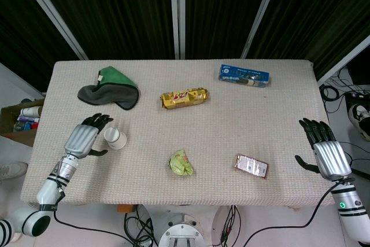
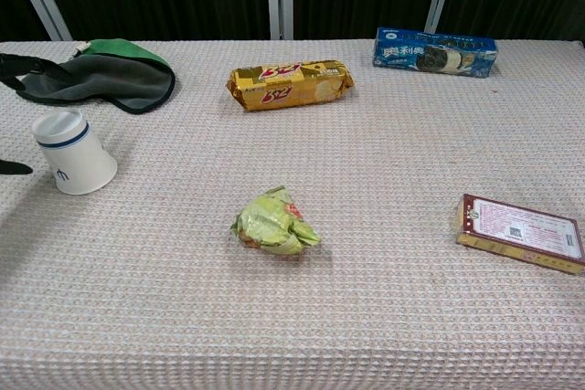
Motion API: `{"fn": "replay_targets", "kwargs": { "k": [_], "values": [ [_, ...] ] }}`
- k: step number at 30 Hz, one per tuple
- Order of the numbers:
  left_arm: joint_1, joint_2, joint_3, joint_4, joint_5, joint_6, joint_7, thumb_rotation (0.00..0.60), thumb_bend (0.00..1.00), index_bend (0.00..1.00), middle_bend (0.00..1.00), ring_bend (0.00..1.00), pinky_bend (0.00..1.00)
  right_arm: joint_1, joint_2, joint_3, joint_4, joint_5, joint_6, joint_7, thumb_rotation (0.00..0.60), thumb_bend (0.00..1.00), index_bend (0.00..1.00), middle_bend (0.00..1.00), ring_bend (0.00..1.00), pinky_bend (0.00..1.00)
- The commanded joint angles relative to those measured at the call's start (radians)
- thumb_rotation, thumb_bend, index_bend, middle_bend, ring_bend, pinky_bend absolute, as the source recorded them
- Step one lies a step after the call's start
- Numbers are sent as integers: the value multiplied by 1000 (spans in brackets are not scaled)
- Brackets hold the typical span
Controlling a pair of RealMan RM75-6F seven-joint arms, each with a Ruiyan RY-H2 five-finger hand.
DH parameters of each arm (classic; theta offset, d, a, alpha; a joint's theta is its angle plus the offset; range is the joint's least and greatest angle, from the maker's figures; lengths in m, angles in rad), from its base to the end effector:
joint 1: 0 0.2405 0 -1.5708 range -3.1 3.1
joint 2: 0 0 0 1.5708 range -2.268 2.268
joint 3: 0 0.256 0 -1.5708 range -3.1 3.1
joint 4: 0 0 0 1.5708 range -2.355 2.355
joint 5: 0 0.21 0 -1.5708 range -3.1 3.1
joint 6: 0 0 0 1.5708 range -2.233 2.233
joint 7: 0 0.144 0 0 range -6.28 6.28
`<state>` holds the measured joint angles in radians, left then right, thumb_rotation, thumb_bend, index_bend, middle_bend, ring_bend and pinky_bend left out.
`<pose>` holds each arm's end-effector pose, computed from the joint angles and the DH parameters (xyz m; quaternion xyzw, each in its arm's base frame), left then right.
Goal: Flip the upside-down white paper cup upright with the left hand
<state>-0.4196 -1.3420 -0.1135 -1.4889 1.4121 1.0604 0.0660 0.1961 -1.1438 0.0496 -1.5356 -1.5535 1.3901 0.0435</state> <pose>-0.2569 0.2840 0.0531 -0.7030 -0.4102 -0.3615 0.4548 -0.3011 -0.2159 0.1431 0.6480 -0.3666 0.3962 0.5373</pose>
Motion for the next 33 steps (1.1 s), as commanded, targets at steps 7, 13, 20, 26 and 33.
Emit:
{"fn": "replay_targets", "kwargs": {
  "k": [7, 13, 20, 26, 33],
  "values": [
    [-53, 57, -3, -61, -65, -105, -17, 600, 34, 165, 120, 82, 215, 1, -4, -4, 16, -2, -3, 13, 600, 176, 21, 69, 31, 89],
    [-115, 99, -10, -80, -138, -207, 43, 600, 36, 165, 120, 82, 221, -7, -3, -4, 23, -1, 11, 26, 600, 176, 21, 70, 30, 90],
    [-180, 120, -20, -95, -250, -308, 74, 600, 93, 190, 131, 98, 284, -15, -9, -8, 38, 2, 15, 41, 600, 176, 21, 71, 30, 89],
    [-226, 106, -8, -80, -316, -358, 110, 600, 253, 321, 230, 209, 417, -14, -15, -8, 47, 5, 11, 49, 600, 176, 21, 76, 31, 89],
    [-233, 68, -13, -75, -368, -279, 157, 600, 363, 511, 478, 518, 722, -20, -15, -9, 51, 9, 16, 56, 600, 176, 21, 80, 30, 88]
  ]
}}
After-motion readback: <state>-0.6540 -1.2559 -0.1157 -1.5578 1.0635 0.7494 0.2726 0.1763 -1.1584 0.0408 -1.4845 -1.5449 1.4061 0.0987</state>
